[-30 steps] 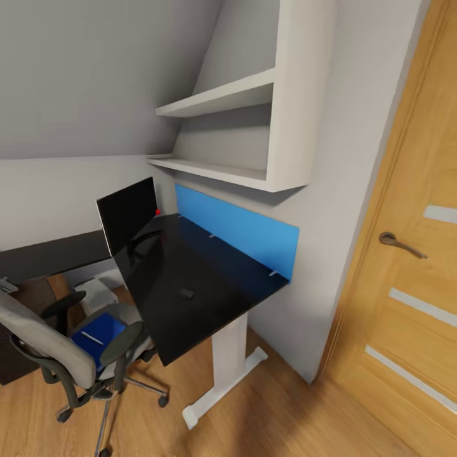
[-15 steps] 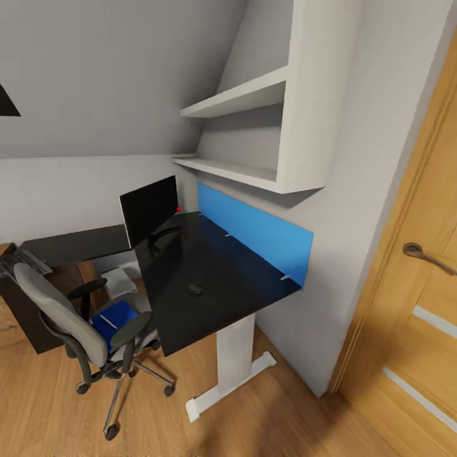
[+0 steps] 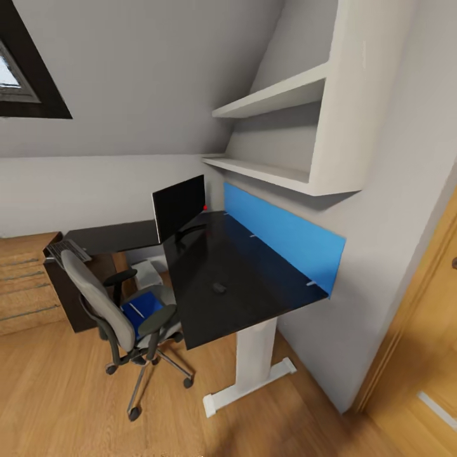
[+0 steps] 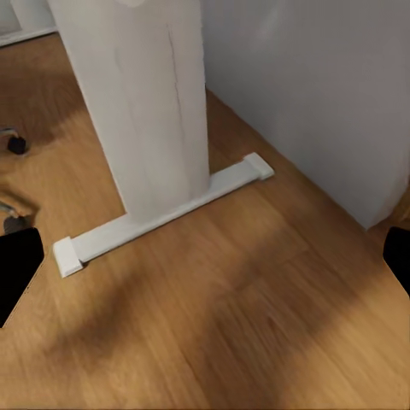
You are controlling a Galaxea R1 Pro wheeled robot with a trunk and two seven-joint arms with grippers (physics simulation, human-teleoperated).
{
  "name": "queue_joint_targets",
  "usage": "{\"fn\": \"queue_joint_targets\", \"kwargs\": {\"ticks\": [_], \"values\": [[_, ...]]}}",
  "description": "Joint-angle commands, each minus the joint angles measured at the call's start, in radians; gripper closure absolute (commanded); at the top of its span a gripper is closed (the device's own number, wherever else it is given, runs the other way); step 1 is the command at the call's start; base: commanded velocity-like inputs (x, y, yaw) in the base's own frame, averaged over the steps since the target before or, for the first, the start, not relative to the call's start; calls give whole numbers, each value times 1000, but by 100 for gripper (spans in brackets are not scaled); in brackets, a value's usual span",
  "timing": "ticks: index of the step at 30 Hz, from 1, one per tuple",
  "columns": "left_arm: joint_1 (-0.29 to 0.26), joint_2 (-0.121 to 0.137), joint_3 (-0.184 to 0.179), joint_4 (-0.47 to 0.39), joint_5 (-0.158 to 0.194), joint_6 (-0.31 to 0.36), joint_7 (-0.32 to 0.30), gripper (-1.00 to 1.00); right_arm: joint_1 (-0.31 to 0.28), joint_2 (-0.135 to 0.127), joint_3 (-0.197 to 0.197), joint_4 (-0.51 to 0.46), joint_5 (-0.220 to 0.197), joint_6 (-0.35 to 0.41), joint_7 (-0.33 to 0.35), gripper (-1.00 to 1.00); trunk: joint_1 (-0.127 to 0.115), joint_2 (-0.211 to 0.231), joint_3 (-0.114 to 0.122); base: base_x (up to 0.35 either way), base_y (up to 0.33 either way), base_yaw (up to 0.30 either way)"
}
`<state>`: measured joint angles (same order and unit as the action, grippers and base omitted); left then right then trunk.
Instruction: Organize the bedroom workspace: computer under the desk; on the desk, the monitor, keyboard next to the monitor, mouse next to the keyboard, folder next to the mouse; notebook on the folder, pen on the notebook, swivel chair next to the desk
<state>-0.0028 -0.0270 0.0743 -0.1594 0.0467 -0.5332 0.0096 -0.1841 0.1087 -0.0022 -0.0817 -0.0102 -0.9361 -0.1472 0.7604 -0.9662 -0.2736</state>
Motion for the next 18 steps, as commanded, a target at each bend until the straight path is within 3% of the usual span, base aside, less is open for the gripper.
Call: {"fn": "queue_joint_targets", "kwargs": {"ticks": [1,18], "values": [[0,-1,7,0,-1,-2,-2,-100,-1,0,0,0,-1,-3,-2,-100,0,-1,-1,0,-3,286],[0,-1,7,0,-1,-3,-2,-100,-1,0,-1,0,-1,-3,-2,-100,0,-1,-1,0,-1,286]]}}
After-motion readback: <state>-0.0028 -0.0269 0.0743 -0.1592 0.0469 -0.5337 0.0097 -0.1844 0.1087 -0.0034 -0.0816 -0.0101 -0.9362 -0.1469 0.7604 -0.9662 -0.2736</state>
